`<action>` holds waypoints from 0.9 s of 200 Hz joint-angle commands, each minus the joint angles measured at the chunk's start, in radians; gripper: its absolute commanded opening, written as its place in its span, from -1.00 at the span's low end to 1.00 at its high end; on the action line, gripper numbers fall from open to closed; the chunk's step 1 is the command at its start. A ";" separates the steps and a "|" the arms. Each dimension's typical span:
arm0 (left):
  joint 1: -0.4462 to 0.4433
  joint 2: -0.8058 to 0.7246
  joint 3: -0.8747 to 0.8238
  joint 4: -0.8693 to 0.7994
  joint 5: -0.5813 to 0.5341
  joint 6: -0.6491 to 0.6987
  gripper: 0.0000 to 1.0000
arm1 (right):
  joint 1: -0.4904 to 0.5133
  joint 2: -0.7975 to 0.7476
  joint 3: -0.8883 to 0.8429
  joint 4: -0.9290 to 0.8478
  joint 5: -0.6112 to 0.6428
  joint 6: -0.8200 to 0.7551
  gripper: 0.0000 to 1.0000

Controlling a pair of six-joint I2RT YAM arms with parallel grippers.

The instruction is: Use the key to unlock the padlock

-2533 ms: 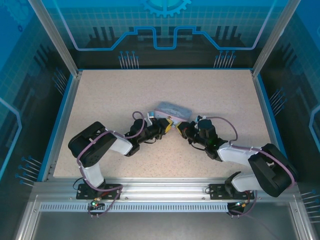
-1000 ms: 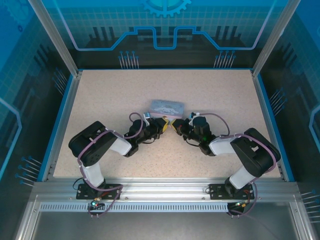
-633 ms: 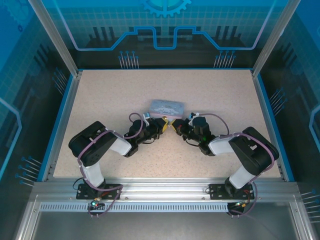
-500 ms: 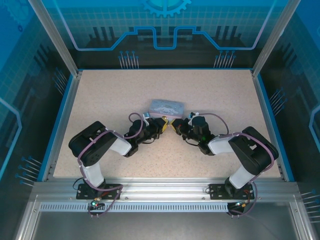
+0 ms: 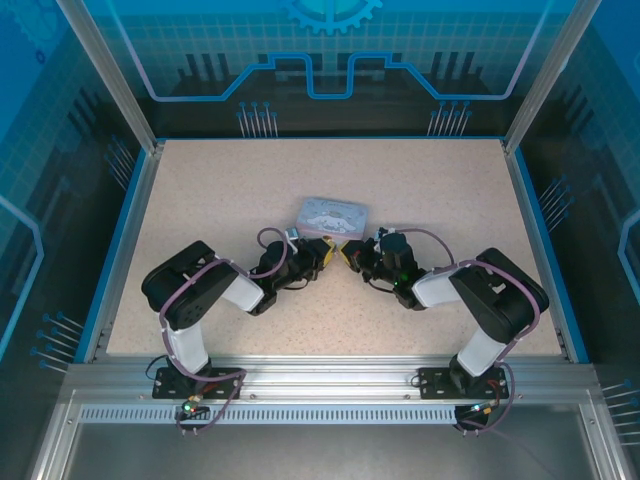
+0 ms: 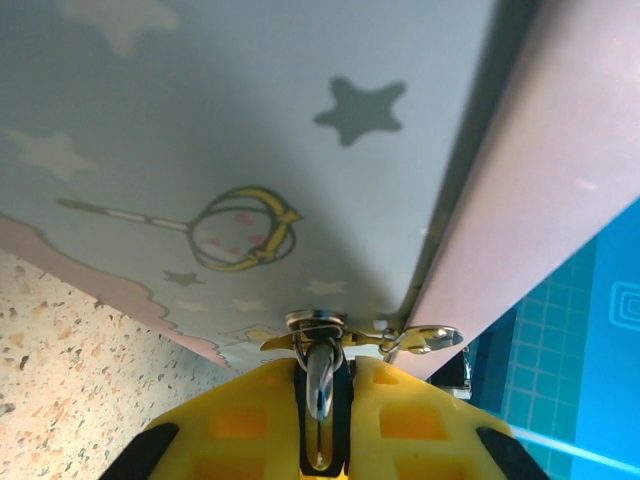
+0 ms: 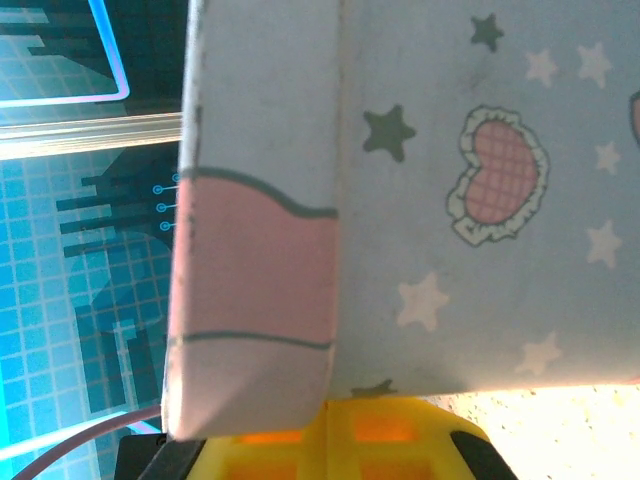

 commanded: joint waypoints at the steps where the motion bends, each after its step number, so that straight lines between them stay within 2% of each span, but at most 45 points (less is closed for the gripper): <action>1: -0.056 -0.020 0.012 0.128 0.117 0.035 -1.00 | 0.049 0.012 0.040 0.019 -0.053 0.003 -1.00; 44: -0.056 -0.016 -0.001 0.133 0.086 0.015 -1.00 | 0.049 0.000 0.039 0.006 -0.050 -0.010 -1.00; 61: -0.057 -0.013 -0.012 0.138 0.070 -0.001 -1.00 | 0.048 -0.017 0.039 -0.012 -0.047 -0.023 -0.86; 89: -0.057 -0.019 -0.035 0.130 0.041 -0.010 -1.00 | 0.045 -0.052 0.036 -0.053 -0.043 -0.043 -0.51; 104: -0.054 -0.026 -0.042 0.129 0.036 -0.009 -1.00 | 0.044 -0.072 0.029 -0.071 -0.037 -0.055 -0.15; 128: -0.053 -0.026 -0.046 0.133 0.031 -0.008 -1.00 | 0.042 -0.103 0.012 -0.089 -0.032 -0.067 0.22; 152: -0.052 -0.021 -0.043 0.137 0.029 -0.009 -1.00 | 0.039 -0.135 -0.008 -0.101 -0.033 -0.079 0.44; 180: -0.050 -0.021 -0.037 0.123 0.031 -0.004 -1.00 | 0.036 -0.203 -0.033 -0.148 -0.033 -0.110 0.54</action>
